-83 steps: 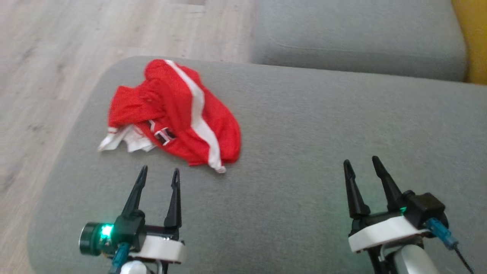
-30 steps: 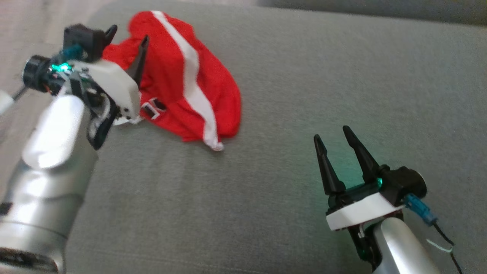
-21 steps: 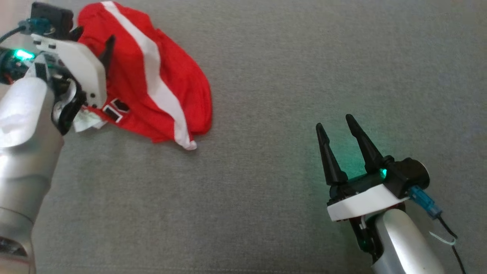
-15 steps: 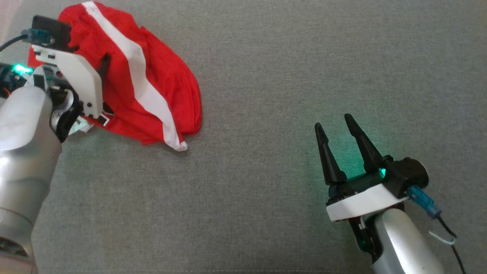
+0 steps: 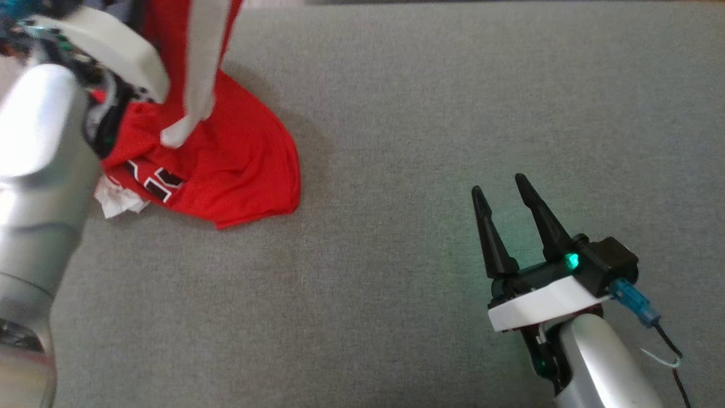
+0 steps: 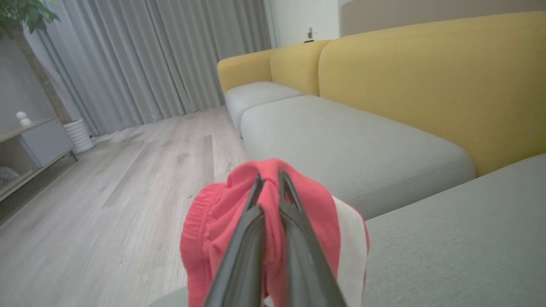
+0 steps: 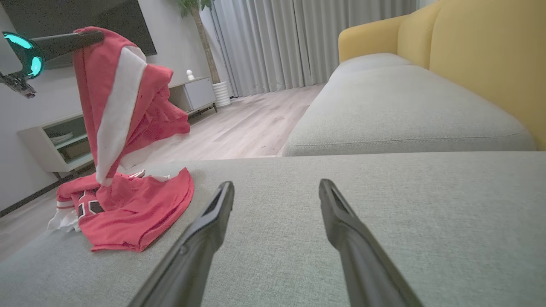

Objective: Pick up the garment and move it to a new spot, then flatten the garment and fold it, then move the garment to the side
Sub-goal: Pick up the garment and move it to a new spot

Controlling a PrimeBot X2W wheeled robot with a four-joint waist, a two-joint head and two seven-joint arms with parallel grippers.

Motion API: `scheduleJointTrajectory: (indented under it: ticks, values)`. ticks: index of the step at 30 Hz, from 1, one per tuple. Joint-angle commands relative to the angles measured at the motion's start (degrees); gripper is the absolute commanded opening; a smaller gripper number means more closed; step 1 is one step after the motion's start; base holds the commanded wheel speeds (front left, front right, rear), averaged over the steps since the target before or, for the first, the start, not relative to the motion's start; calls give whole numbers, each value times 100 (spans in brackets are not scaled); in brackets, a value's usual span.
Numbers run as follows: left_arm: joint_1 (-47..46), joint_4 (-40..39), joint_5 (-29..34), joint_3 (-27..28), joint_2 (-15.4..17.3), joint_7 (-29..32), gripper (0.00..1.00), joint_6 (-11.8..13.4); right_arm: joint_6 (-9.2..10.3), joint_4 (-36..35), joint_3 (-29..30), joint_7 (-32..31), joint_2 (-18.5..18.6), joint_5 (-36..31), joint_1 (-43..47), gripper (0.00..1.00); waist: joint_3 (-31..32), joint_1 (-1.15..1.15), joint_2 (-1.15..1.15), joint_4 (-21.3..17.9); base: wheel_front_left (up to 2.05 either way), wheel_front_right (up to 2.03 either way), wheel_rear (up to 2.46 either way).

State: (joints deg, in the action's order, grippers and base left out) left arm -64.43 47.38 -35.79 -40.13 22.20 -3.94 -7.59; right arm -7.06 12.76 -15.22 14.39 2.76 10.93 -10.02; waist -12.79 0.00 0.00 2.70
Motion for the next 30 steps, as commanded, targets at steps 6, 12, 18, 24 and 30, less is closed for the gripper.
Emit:
scheduleJointTrajectory:
  ticks: [6,12,18,24,30]
  values:
    - [-320,-768,-193,-395,23,-177,0,10,-43,-175,-11,61,11,178,46,100,444,0,0,-295,0,0,0]
    - [-220,-1317,-341,-945,-129,44,0,10,-43,-247,6,61,11,332,50,100,475,0,0,-802,0,0,0]
    - [-88,-1473,-277,-1407,-268,139,0,10,-43,-394,-129,61,11,488,5,100,309,0,0,-1576,0,0,0]
    - [-175,-1346,-285,-1695,-464,162,0,10,-43,-633,-280,61,11,671,-63,100,-36,0,0,-2257,0,0,0]
    - [-215,-1064,-370,-2071,-643,198,100,10,-43,-760,-433,61,11,803,-69,100,-170,0,0,-2582,0,0,0]
